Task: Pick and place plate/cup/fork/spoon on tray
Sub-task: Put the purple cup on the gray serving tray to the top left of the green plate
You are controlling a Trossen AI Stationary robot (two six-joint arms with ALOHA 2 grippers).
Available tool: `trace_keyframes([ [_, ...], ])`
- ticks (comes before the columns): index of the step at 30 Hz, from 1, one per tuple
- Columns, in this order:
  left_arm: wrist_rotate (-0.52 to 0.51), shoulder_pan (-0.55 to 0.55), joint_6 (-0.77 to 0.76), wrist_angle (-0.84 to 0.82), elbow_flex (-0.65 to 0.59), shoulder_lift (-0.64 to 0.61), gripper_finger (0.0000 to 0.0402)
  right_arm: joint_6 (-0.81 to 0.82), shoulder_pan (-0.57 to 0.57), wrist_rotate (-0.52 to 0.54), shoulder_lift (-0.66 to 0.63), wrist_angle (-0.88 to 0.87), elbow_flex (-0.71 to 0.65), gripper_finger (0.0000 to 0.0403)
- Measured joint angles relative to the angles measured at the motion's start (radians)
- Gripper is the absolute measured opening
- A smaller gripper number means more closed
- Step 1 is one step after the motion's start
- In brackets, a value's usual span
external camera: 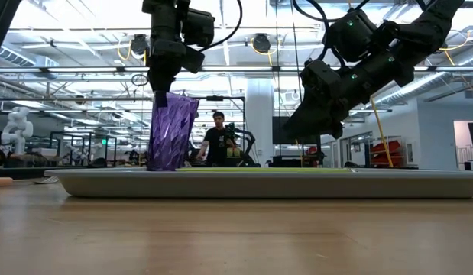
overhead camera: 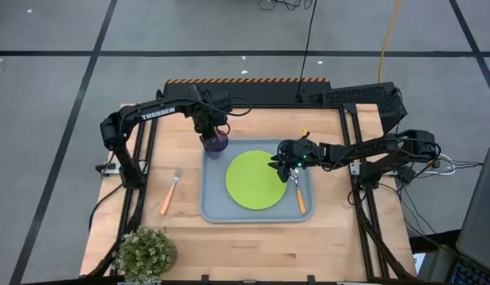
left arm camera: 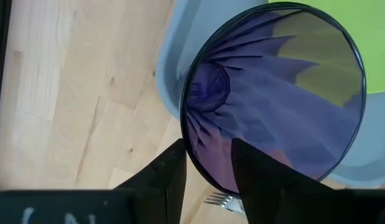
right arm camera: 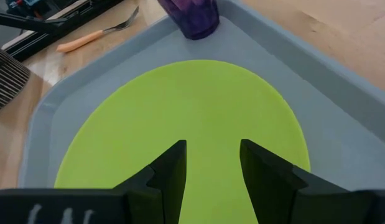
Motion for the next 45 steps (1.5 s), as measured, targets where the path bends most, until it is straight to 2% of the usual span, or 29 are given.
trace_keyframes([
  [6, 0.0, 0.0, -0.003, -0.001, 0.0, 0.0, 0.0129, -0.001, 0.0, 0.0, 0.0, 0.0, 0.0, 0.0144],
  [9, 0.0, 0.0, -0.003, -0.004, 0.0, 0.0, 0.0116, -0.001, 0.0, 0.001, 0.0, 0.0, 0.0, 0.0144],
  [16, 0.005, 0.001, -0.005, -0.025, 0.0, 0.0, 0.0014, -0.003, 0.0, 0.001, 0.0, 0.0, 0.0, 0.0144],
  [22, 0.006, 0.002, -0.003, -0.023, 0.0, 0.0, 0.0008, -0.002, 0.0, 0.001, 0.0, 0.0, 0.0, 0.0144],
  [26, 0.061, 0.002, 0.007, 0.007, 0.0, 0.0, 0.001, -0.003, 0.0, 0.001, 0.0, 0.0, 0.0, 0.0144],
  [31, 0.069, 0.003, 0.015, 0.052, -0.012, 0.011, 0.0008, -0.001, 0.0, 0.001, 0.0, 0.0, 0.0, 0.0144],
  [40, 0.069, 0.003, 0.023, -0.006, -0.008, 0.067, 0.0009, -0.002, 0.0, 0.001, 0.0, -0.001, 0.0, 0.0144],
  [45, 0.036, 0.019, 0.022, -0.055, 0.052, 0.071, 0.0009, -0.003, 0.0, 0.001, 0.0, 0.0, 0.0, 0.0144],
])
